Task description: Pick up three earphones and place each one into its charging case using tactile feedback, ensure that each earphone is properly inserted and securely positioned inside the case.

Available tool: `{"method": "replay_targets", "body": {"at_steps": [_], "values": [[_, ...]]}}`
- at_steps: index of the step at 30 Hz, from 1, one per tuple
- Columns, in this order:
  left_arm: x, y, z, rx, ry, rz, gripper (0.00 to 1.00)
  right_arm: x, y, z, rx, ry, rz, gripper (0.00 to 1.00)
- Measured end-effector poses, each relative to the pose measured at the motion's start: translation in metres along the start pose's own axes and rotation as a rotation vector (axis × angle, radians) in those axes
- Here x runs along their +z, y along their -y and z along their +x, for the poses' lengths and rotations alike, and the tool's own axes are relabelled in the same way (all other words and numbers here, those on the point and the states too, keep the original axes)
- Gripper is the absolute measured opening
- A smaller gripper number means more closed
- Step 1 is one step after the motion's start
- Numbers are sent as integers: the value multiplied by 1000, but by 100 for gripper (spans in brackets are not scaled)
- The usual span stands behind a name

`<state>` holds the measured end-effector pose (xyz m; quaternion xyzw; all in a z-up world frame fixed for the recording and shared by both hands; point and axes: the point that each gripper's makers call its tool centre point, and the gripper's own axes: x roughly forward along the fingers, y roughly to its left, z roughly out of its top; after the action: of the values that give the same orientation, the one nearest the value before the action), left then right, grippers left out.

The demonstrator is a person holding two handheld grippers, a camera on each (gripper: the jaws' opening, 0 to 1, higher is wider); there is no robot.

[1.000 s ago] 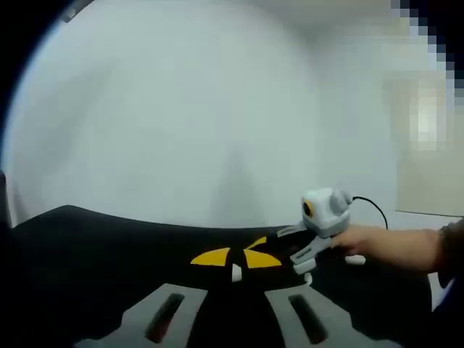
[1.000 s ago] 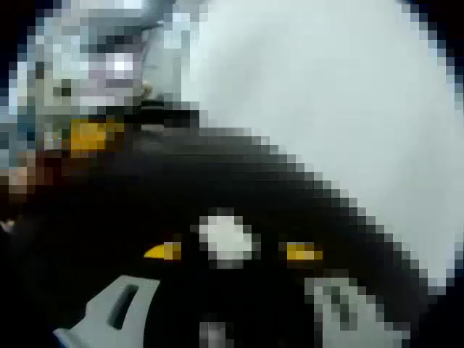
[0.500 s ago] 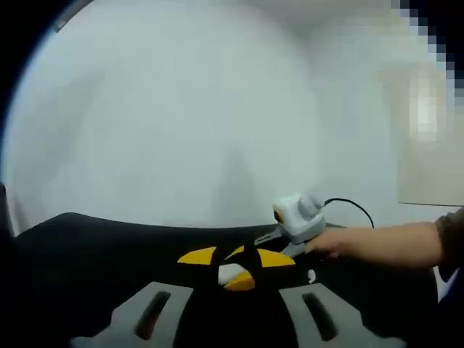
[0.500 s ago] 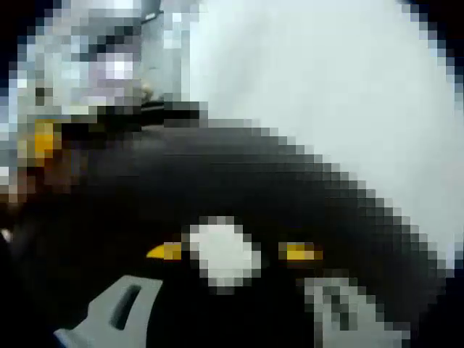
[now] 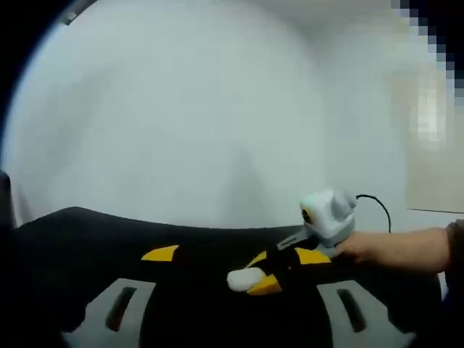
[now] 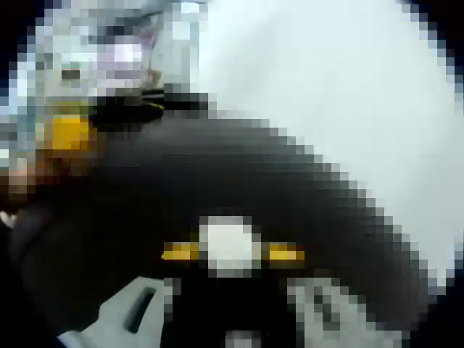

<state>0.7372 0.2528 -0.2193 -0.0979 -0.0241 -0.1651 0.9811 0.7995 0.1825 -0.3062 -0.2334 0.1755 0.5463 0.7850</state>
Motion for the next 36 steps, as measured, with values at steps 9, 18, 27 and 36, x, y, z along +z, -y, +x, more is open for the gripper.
{"method": "replay_targets", "body": {"at_steps": [9,18,27,36], "values": [[0,0,1,-28,13,-73,50,-22,-56,-82,38,53,1,31],[-17,16,5,-68,-46,56,43,-68,-85,-150,-55,79,29,30],[-29,25,5,-119,-96,101,40,-99,-100,-157,-150,34,6,30],[-37,21,3,-124,-131,118,40,-98,-98,-177,-122,109,189,30]]}}
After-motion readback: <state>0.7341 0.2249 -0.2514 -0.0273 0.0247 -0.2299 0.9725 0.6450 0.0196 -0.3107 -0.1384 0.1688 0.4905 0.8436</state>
